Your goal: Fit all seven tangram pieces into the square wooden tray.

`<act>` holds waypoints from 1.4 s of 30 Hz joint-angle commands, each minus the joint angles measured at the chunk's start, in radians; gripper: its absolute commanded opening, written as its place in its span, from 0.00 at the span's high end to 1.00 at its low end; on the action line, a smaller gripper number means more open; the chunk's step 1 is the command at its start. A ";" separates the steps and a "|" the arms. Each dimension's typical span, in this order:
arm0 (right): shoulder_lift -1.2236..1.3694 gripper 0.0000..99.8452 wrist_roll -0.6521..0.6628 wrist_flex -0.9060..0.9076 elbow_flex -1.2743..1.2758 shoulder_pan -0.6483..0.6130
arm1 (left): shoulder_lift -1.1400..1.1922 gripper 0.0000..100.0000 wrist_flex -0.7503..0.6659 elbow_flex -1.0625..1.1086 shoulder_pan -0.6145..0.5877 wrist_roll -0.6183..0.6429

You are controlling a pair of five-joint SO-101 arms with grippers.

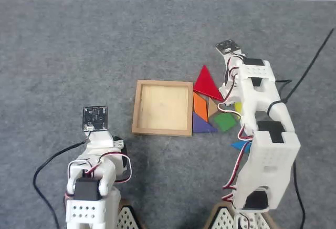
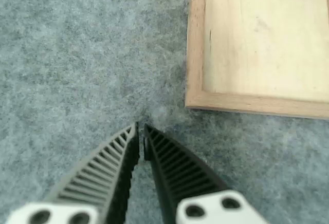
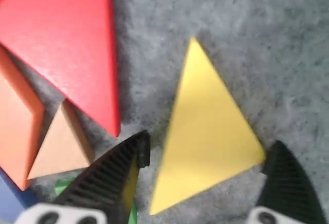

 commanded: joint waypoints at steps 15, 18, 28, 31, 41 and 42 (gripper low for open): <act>-0.209 0.79 -0.041 0.122 -0.044 -0.074 | -0.020 0.99 0.002 -0.013 -0.006 -0.011; -0.274 0.79 -0.084 0.159 -0.044 -0.124 | -0.020 0.99 0.002 -0.013 -0.006 -0.011; -0.334 0.79 -0.133 0.208 -0.044 -0.245 | -0.020 0.99 0.002 -0.013 -0.006 -0.011; -0.329 0.73 -0.077 0.191 -0.043 -0.191 | -0.020 0.99 0.002 -0.013 -0.006 -0.011; -0.331 0.66 0.269 0.107 0.107 -0.097 | -0.020 0.99 0.002 -0.013 -0.006 -0.011; -0.331 0.66 0.292 0.084 0.127 -0.094 | -0.020 0.99 0.002 -0.013 -0.006 -0.011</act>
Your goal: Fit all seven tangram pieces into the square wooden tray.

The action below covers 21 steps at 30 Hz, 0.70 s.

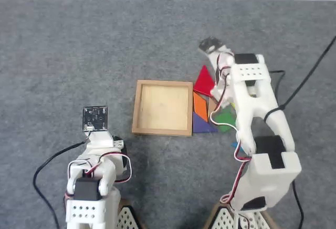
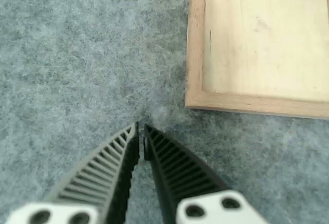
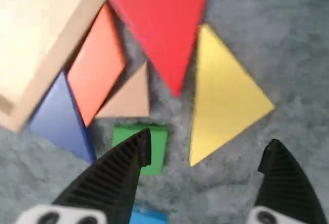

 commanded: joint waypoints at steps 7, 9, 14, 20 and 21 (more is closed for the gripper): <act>-0.065 0.66 0.227 -0.157 0.127 0.018 | -0.020 0.99 0.002 -0.013 -0.006 -0.011; -0.065 0.66 0.230 -0.157 0.127 0.031 | -0.020 0.99 0.002 -0.013 -0.006 -0.011; -0.058 0.66 0.269 -0.217 0.127 0.082 | -0.020 0.99 0.002 -0.013 -0.006 -0.011; 0.050 0.66 0.301 -0.225 0.029 0.099 | -0.020 0.99 0.002 -0.013 -0.006 -0.011; 0.077 0.66 0.301 -0.225 0.006 0.099 | -0.020 0.99 0.002 -0.013 -0.006 -0.011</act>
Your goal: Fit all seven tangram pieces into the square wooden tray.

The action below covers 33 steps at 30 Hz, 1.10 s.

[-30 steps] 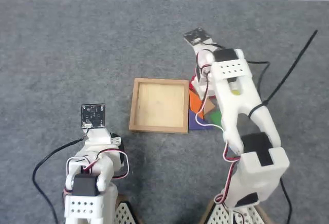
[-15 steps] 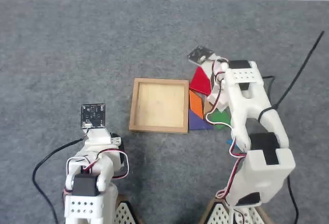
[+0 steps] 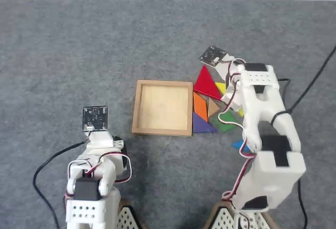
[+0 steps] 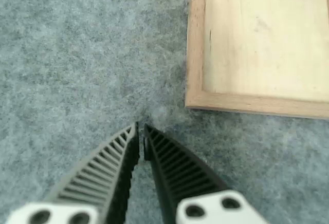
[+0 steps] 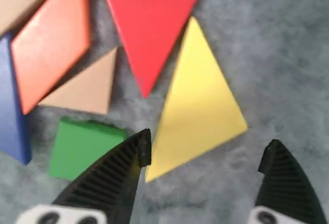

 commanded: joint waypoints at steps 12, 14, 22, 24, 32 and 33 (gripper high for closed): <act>0.285 0.66 0.015 -0.012 -0.285 0.039 | -0.020 0.99 0.002 -0.013 -0.006 -0.011; 0.288 0.66 0.015 -0.012 -0.288 0.050 | -0.020 0.99 0.002 -0.013 -0.006 -0.011; 0.285 0.77 0.020 0.016 -0.292 0.048 | -0.020 0.99 0.002 -0.013 -0.006 -0.011; 0.285 0.78 0.020 0.027 -0.292 0.050 | -0.020 0.99 0.002 -0.013 -0.006 -0.011; 0.278 0.84 -0.054 0.099 -0.293 0.056 | -0.020 0.99 0.002 -0.013 -0.006 -0.011; 0.268 0.84 -0.078 0.101 -0.299 0.062 | -0.020 0.99 0.002 -0.013 -0.006 -0.011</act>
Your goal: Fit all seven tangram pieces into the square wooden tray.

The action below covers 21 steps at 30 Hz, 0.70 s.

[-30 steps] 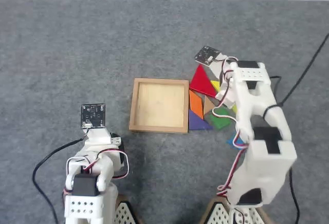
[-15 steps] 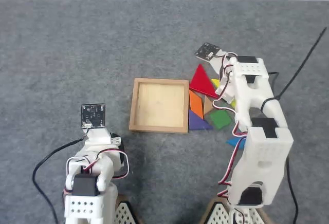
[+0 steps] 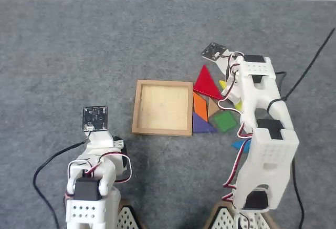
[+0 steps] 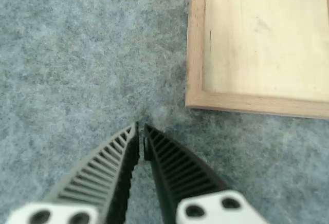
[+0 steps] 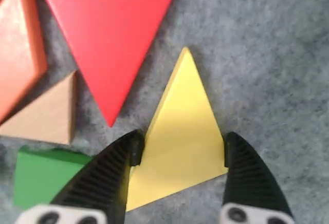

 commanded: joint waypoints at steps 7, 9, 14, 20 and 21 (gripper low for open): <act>-0.179 0.84 -0.239 0.074 -0.026 0.047 | -0.020 0.99 0.002 -0.013 -0.006 -0.011; -0.231 0.82 -0.301 0.114 -0.028 0.042 | -0.020 0.99 0.002 -0.013 -0.006 -0.011; -0.262 0.70 -0.408 0.182 -0.023 0.054 | -0.020 0.99 0.002 -0.013 -0.006 -0.011; -0.119 0.68 -0.479 0.136 -0.025 0.096 | -0.020 0.99 0.002 -0.013 -0.006 -0.011; -0.090 0.67 -0.493 0.113 -0.028 0.099 | -0.020 0.99 0.002 -0.013 -0.006 -0.011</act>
